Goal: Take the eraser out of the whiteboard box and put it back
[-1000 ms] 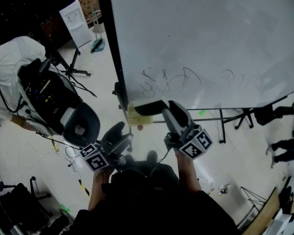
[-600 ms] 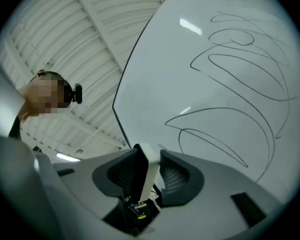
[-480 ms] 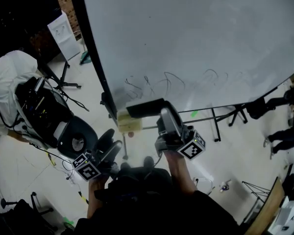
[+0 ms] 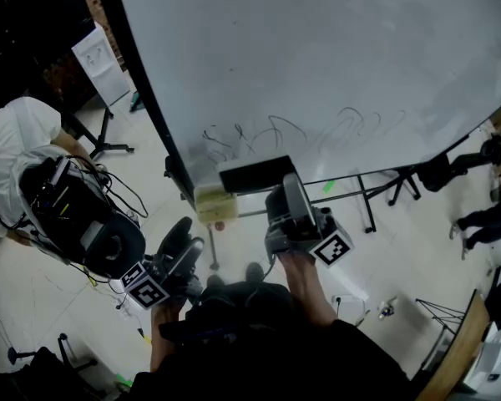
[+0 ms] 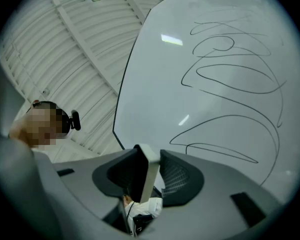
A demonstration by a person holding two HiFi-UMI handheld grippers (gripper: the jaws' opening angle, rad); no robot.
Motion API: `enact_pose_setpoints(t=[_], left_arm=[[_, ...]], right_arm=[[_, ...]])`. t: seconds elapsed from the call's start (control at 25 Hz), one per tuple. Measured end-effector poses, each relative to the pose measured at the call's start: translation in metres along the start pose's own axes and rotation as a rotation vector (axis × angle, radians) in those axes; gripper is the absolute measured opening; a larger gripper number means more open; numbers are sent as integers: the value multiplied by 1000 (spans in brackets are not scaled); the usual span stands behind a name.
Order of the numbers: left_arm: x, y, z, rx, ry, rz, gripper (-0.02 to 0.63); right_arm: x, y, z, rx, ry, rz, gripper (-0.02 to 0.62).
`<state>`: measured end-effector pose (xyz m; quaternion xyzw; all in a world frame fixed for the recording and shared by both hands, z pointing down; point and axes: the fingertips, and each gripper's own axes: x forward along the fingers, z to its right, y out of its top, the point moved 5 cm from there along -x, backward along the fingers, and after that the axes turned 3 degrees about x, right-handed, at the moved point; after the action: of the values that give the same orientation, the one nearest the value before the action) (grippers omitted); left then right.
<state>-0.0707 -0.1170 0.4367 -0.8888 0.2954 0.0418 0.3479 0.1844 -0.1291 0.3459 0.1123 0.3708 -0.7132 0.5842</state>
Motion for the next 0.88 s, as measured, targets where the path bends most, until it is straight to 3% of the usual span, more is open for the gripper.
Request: enact_pose_setpoints(t=[0.88], left_arm=[[12, -2, 6, -27, -24, 3, 367]], right_arm=[[-3, 39, -16, 95, 87, 184, 164]])
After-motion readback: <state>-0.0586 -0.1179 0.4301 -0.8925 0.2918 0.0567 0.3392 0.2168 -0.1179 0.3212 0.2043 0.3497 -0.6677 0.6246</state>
